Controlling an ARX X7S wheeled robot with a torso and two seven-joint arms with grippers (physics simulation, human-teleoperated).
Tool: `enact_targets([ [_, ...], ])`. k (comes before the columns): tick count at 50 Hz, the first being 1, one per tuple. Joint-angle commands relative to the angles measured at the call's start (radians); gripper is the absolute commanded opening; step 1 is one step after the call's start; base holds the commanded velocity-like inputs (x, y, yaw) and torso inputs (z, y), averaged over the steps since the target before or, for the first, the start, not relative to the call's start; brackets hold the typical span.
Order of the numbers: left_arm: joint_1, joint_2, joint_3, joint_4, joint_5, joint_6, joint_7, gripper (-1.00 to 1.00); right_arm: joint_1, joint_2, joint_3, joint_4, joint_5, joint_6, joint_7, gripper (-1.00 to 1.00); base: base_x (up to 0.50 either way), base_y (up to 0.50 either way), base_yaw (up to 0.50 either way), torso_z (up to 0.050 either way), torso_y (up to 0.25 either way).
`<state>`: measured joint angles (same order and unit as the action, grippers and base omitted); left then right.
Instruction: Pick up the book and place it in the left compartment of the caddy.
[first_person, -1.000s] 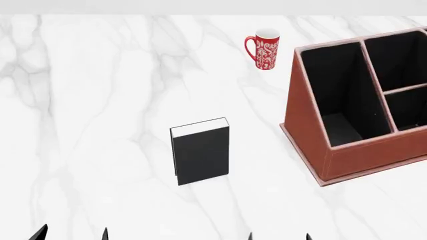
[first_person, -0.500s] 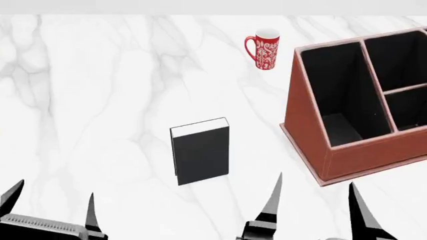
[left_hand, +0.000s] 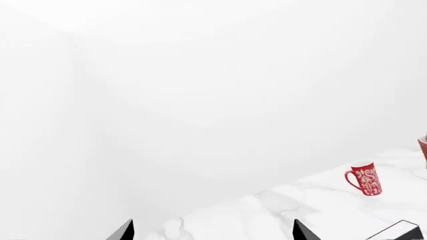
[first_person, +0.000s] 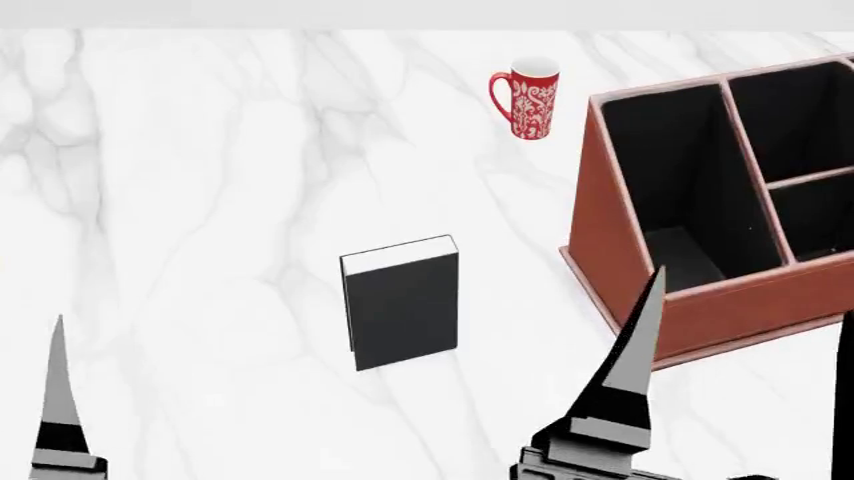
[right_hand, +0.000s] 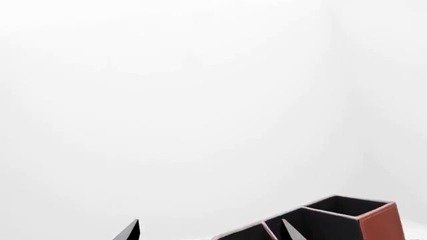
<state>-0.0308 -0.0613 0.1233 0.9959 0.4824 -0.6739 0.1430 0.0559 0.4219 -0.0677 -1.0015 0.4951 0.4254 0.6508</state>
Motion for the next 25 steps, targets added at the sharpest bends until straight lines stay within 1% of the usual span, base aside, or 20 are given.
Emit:
enact_targets([
  [1,0.110,0.061,-0.171,0.051,-0.004,0.150,0.001,1.00,-0.039,0.141,0.033,-0.021,0.145,-0.136,0.162,1.00,0.00,0.00,0.00,0.000,0.000],
  [2,0.113,0.061,-0.173,0.051,-0.006,0.153,0.001,1.00,-0.039,0.143,0.032,-0.020,0.145,-0.137,0.163,1.00,0.00,0.00,0.00,0.000,0.000],
  [3,0.141,0.061,-0.209,0.051,-0.038,0.190,-0.008,1.00,-0.048,0.142,0.034,-0.023,0.139,-0.150,0.160,1.00,0.00,0.00,0.00,0.000,0.000],
  [7,0.204,0.061,-0.287,0.051,-0.105,0.266,-0.032,1.00,-0.061,0.142,0.049,-0.022,0.155,-0.176,0.165,1.00,0.00,0.00,0.00,0.000,0.000],
  [13,0.267,0.061,-0.341,0.051,-0.141,0.338,-0.064,1.00,-0.090,0.149,0.049,-0.035,0.143,-0.234,0.149,1.00,0.00,0.00,0.00,0.000,0.000],
  [16,0.356,0.061,-0.418,0.051,-0.219,0.434,-0.105,1.00,-0.099,0.168,0.044,-0.041,0.138,-0.263,0.162,1.00,0.00,0.00,0.00,0.000,0.000],
  [18,0.412,0.061,-0.460,0.051,-0.268,0.491,-0.126,1.00,-0.092,0.197,0.026,-0.043,0.134,-0.260,0.197,1.00,0.00,0.00,0.00,0.000,0.000],
  [20,0.468,0.061,-0.504,0.051,-0.316,0.546,-0.151,1.00,-0.090,0.242,-0.009,-0.044,0.131,-0.297,0.235,1.00,0.00,0.00,0.00,0.000,0.000],
  [25,0.598,0.061,-0.583,0.051,-0.407,0.673,-0.205,1.00,-0.067,0.397,-0.119,-0.045,0.123,-0.417,0.373,1.00,0.00,0.00,0.00,0.000,0.000],
])
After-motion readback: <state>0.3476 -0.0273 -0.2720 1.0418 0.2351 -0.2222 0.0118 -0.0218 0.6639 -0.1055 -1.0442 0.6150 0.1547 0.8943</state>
